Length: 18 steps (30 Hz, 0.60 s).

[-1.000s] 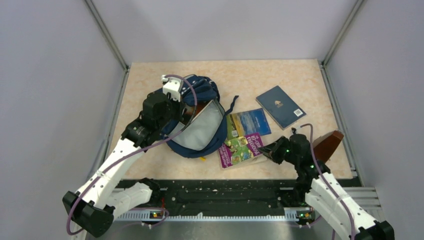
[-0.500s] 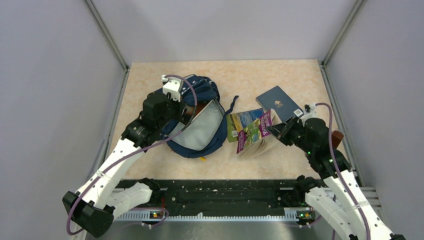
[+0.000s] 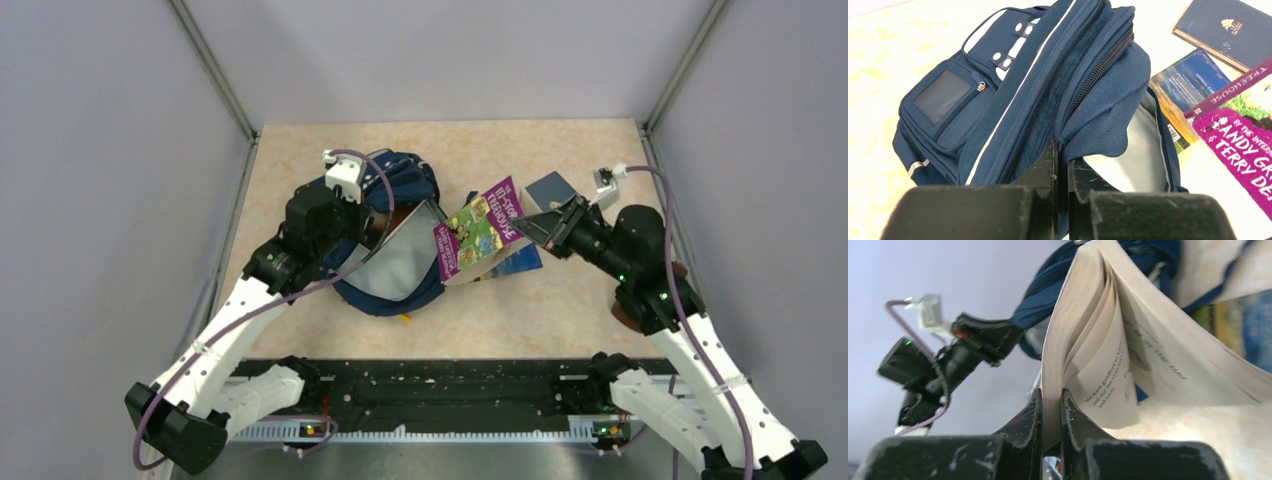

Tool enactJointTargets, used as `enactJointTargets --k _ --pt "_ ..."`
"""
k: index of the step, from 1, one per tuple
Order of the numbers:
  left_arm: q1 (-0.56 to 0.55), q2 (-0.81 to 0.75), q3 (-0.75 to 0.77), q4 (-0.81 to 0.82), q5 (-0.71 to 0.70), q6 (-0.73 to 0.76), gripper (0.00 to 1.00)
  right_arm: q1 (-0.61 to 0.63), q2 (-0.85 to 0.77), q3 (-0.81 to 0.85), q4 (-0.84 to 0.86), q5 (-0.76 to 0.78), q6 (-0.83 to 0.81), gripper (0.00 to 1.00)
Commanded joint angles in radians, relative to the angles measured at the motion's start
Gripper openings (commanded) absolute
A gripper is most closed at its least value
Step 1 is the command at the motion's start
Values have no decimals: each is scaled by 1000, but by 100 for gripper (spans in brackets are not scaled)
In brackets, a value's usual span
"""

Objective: Pack the student bag
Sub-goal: Pick up the book from the center of the board, then place the book in the student bag.

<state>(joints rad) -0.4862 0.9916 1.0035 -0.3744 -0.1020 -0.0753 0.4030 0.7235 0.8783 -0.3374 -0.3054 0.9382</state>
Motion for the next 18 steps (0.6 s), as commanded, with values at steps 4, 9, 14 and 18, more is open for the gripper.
enactJointTargets --k 4,9,14,18 --pt "-1 -15 23 135 -13 1 0 249 82 -2 405 42 117 0" --pt "0 -25 23 135 -11 2 0 346 206 -41 614 61 179 0" --pt "0 -29 23 135 -11 2 0 362 343 -85 794 39 256 0" --pt "0 -36 24 135 -5 3 0 364 451 -99 889 26 295 0"
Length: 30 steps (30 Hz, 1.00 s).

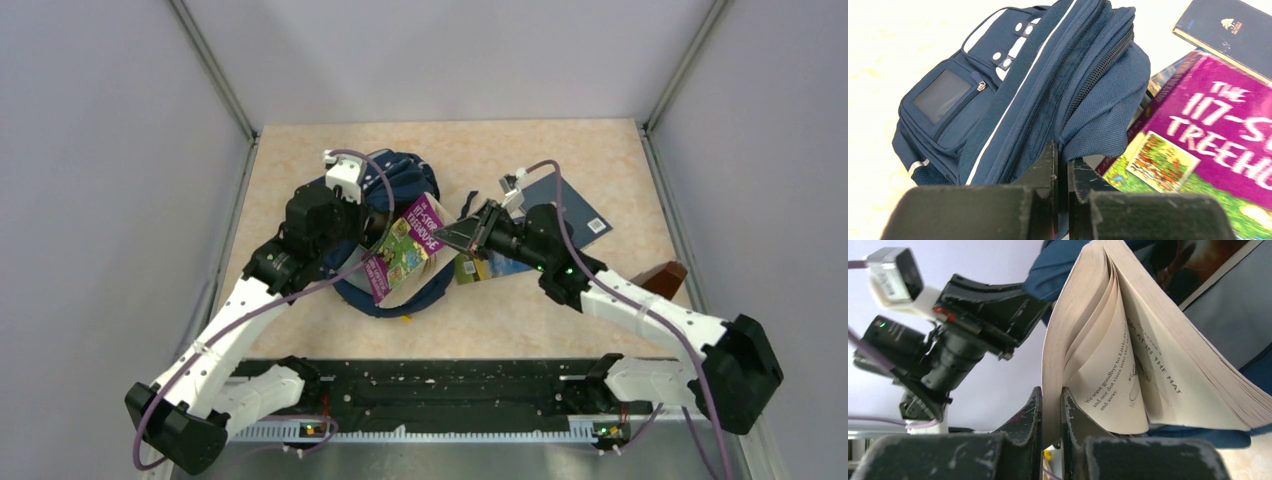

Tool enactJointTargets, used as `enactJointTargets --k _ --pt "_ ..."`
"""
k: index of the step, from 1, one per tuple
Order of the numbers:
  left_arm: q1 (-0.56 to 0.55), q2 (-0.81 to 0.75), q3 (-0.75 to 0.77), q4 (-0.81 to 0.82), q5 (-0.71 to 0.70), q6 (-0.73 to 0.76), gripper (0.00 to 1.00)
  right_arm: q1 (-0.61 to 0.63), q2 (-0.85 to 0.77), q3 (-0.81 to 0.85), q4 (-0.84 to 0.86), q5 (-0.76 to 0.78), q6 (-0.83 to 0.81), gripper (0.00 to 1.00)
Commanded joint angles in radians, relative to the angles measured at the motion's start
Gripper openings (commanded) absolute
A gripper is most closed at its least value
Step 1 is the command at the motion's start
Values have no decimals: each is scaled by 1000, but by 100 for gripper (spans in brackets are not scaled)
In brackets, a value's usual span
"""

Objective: Pack the student bag
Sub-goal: Place the book in the student bag.

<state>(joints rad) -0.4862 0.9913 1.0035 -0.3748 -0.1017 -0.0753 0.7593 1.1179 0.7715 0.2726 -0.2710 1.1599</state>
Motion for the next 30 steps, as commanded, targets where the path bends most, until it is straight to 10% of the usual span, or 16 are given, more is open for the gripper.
enactJointTargets --k 1,30 --pt "-1 -38 24 135 -7 2 0 8 83 3 295 -9 84 0" --pt "-1 -45 24 134 -3 6 0 27 569 131 679 -31 213 0"
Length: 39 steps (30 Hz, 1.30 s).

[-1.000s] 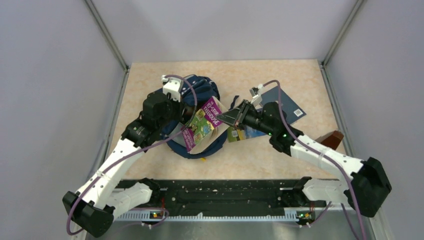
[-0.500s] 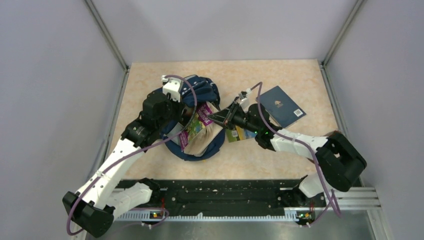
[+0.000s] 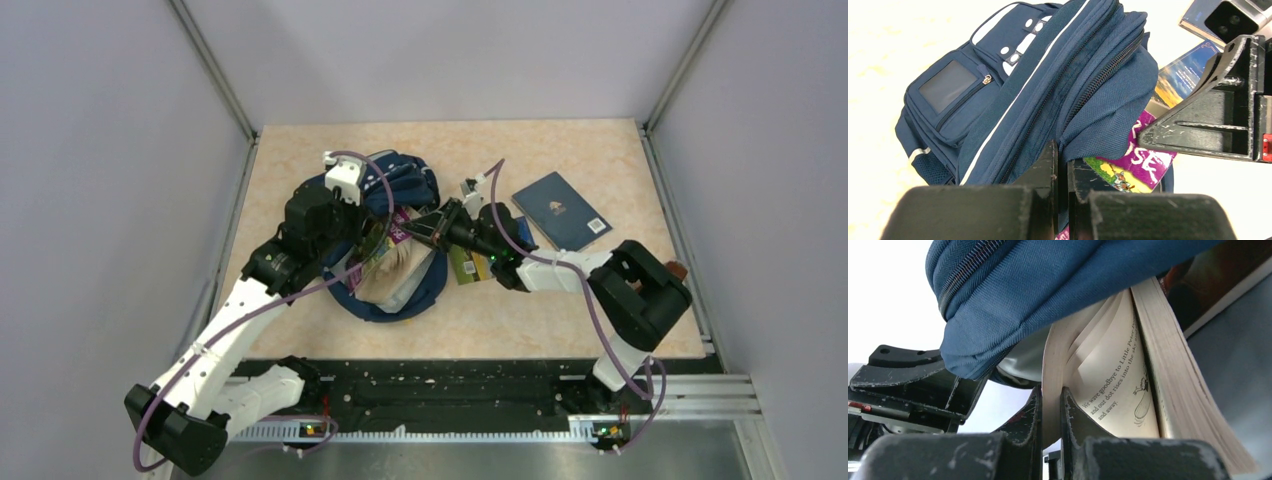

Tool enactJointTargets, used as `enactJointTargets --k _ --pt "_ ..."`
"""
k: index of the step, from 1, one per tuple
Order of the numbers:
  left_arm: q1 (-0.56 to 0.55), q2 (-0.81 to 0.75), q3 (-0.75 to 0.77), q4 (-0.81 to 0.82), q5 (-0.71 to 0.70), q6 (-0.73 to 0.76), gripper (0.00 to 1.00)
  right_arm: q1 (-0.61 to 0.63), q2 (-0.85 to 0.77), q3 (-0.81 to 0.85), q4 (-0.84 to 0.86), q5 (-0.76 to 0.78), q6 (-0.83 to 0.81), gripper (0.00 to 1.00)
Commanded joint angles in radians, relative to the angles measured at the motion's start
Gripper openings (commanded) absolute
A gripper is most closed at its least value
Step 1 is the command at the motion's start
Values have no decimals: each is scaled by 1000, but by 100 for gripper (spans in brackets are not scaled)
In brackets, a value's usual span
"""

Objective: Pack the student bag
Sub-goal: Place the book in the student bag.

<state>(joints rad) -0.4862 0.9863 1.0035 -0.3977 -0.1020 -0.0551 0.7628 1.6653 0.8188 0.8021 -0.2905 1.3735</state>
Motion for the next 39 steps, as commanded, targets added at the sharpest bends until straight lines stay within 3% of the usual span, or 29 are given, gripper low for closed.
enactJointTargets --k 1,9,17,29,39 --pt "-1 -40 24 157 -3 -15 0 24 30 85 162 -10 -4 0" --pt "0 -43 26 157 1 -14 0 18 67 57 244 187 -72 0" --pt "0 -43 26 157 2 -15 0 5 187 116 218 324 -103 0" --pt "0 -38 24 160 26 -12 0 27 337 313 -28 509 -207 0" --pt "-1 -36 21 166 55 -10 0 61 488 506 -111 620 -318 0"
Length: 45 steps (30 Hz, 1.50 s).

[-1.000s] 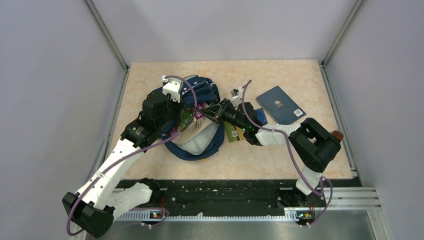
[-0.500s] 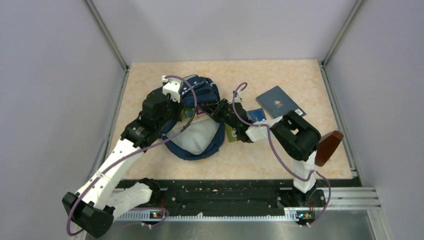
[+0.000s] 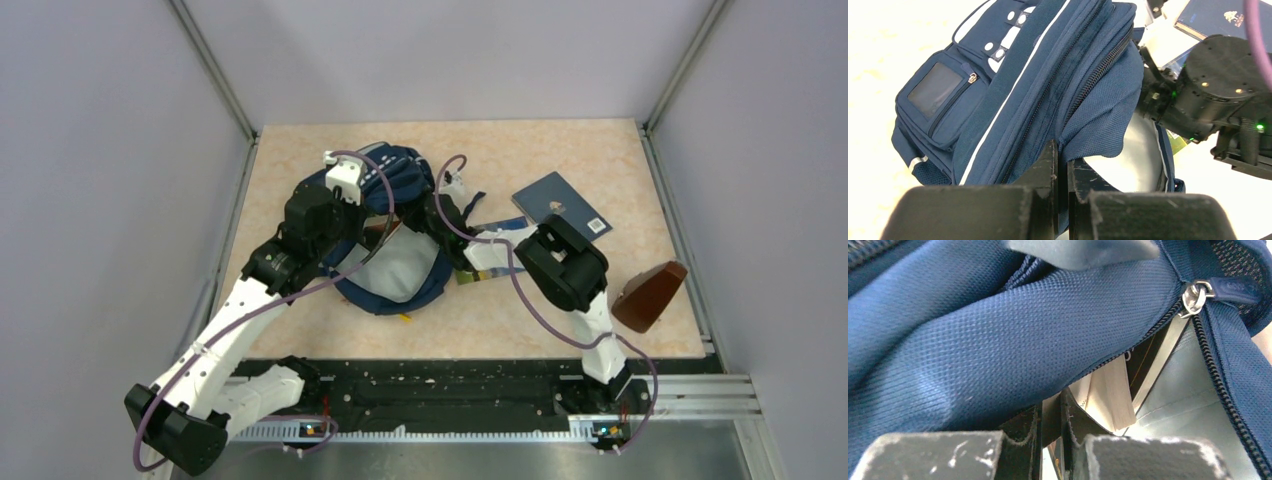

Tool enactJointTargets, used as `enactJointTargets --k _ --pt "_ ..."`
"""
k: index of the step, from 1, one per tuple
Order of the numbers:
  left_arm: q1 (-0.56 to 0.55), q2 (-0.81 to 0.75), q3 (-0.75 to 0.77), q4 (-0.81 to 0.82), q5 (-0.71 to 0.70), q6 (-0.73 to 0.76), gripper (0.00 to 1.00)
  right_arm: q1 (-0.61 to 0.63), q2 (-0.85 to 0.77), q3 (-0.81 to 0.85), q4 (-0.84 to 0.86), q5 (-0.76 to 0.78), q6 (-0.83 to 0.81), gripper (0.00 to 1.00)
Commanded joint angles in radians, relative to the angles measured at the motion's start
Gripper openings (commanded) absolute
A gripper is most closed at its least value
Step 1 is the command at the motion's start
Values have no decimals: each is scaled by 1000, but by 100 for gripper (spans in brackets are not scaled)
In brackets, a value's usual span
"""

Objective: Pack the student bag
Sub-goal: Place the book in the student bag, then pick up the book from the center of the board.

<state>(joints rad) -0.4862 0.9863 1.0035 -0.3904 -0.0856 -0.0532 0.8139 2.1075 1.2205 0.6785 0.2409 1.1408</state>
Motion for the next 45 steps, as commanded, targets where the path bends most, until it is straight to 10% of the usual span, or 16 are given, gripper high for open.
enactJointTargets --k 1,5,16,27,45 --pt "-1 -35 21 160 38 -13 0 10 52 113 8 89 -91 0" --pt "-1 -38 21 157 25 -12 0 12 36 91 15 103 -135 4" --pt "0 -38 21 156 20 -11 0 14 -163 -103 63 87 -321 59" --pt "-1 -40 21 155 -14 -9 0 5 -502 -330 -144 -3 -502 84" --pt "0 -28 18 151 -74 6 0 -554 -632 -344 -762 -469 -797 85"
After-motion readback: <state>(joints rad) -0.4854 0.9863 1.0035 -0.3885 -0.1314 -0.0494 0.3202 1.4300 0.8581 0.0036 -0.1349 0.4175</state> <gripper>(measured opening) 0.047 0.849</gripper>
